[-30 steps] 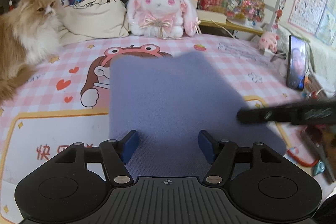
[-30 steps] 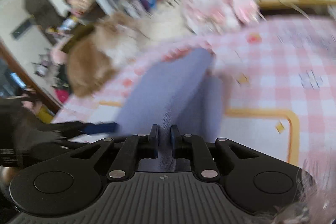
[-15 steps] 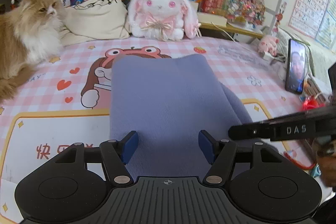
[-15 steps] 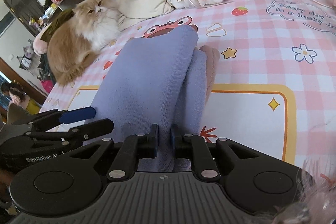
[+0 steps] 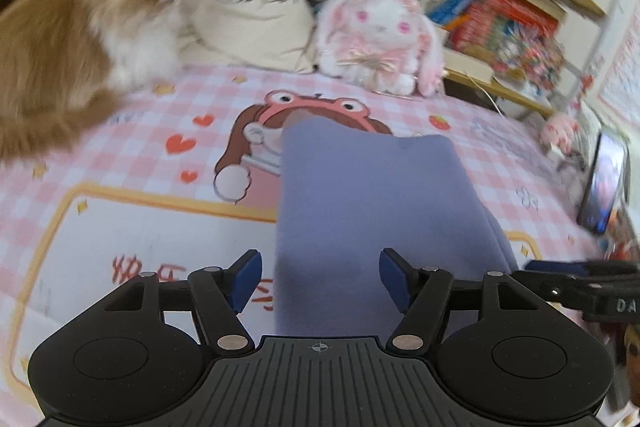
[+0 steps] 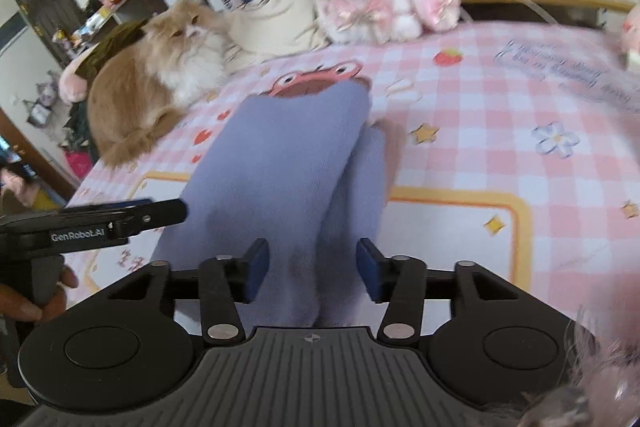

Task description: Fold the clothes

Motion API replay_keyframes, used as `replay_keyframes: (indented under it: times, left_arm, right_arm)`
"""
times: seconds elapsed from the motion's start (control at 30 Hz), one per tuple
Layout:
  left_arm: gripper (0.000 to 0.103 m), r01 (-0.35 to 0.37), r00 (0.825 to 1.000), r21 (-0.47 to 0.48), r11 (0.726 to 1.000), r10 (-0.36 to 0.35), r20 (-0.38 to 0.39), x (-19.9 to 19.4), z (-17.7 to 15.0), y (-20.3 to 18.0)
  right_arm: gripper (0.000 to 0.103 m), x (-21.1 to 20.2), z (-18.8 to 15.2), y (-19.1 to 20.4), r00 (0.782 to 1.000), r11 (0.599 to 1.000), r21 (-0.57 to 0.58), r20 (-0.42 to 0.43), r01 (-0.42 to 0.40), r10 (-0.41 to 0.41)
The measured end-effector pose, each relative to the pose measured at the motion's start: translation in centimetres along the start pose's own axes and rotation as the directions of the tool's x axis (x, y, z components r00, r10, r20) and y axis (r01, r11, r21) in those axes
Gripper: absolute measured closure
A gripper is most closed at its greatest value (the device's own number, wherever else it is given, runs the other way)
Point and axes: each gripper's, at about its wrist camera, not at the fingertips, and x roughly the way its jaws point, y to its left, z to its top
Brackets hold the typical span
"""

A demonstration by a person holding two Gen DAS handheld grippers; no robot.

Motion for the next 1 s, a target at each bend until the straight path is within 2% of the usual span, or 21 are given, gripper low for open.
replay_keyframes:
  times: [0.07,0.13,0.23,0.37,0.43,0.57,0.6,0.63,0.67,0.7,0.77,0.8,0.87,0.93,1.0]
  left_arm:
    - [0.036,0.019,1.000,-0.061,0.998,-0.020,-0.018,0.3,0.0,0.9]
    - [0.037,0.037,0.998,-0.118,0.992,-0.043,-0.053,1.1,-0.2,1.8]
    - [0.037,0.068,0.993,-0.149,0.986,-0.082,-0.085,2.1,-0.4,2.5]
    - [0.037,0.147,0.977,-0.226,0.963,-0.177,-0.119,3.4,-0.2,3.5]
    - [0.037,0.173,0.969,-0.261,0.950,-0.212,-0.130,4.0,-0.1,4.0]
    - [0.042,0.194,0.962,-0.320,0.927,-0.244,-0.125,4.4,-0.6,4.4]
    - [0.046,0.190,0.964,-0.319,0.929,-0.237,-0.117,4.2,-0.8,4.2]
    - [0.049,0.176,0.971,-0.287,0.942,-0.214,-0.107,3.8,-0.7,3.6]
    - [0.056,0.161,0.977,-0.255,0.954,-0.191,-0.097,3.4,-0.7,2.9]
    - [0.059,0.141,0.983,-0.186,0.972,-0.160,-0.087,2.8,-0.7,1.9]
    - [0.060,0.096,0.993,-0.046,0.994,-0.099,-0.062,1.7,-0.5,-0.3]
    - [0.060,0.083,0.995,0.010,0.997,-0.082,-0.050,1.3,-0.5,-1.2]
    - [0.059,0.081,0.995,0.047,0.996,-0.078,-0.063,1.2,-0.4,-1.7]
    - [0.055,0.096,0.989,-0.016,0.995,-0.098,-0.112,2.0,-0.3,-0.5]
    - [0.049,0.130,0.978,-0.102,0.986,-0.144,-0.149,2.8,-0.1,1.2]
  right_arm:
    - [0.049,-0.4,0.1,-0.1,1.000,1.000,-0.001,0.009,0.014,-0.014]
    - [0.048,0.0,0.1,-0.9,1.000,0.999,0.052,-0.016,0.009,-0.008]
    - [0.048,0.9,0.1,-2.1,0.997,0.991,0.136,-0.068,-0.017,0.026]
    - [0.049,2.3,0.0,-2.9,0.988,0.973,0.222,-0.122,-0.063,0.092]
    - [0.054,2.9,0.0,-3.0,0.984,0.962,0.259,-0.130,-0.087,0.124]
    - [0.063,2.6,0.1,-1.8,0.990,0.981,0.175,-0.095,-0.084,0.102]
    - [0.066,2.5,0.2,-1.4,0.992,0.986,0.148,-0.084,-0.080,0.094]
    - [0.072,2.4,0.2,-1.0,0.994,0.990,0.120,-0.073,-0.076,0.086]
    - [0.074,2.3,0.3,-0.7,0.995,0.993,0.093,-0.062,-0.072,0.078]
    - [0.077,2.2,0.3,-0.3,0.996,0.996,0.066,-0.050,-0.067,0.071]
    - [0.078,1.8,0.3,0.5,0.998,0.998,0.005,-0.022,-0.057,0.057]
    - [0.078,1.4,0.2,0.9,0.999,0.998,-0.033,-0.002,-0.052,0.052]
    - [0.078,1.3,0.2,1.0,0.999,0.998,-0.050,-0.005,-0.046,0.046]
    - [0.073,2.0,0.3,-0.1,0.998,0.999,0.004,-0.051,-0.045,0.045]
    - [0.062,2.5,0.4,-1.1,0.995,0.997,0.061,-0.081,-0.053,0.057]
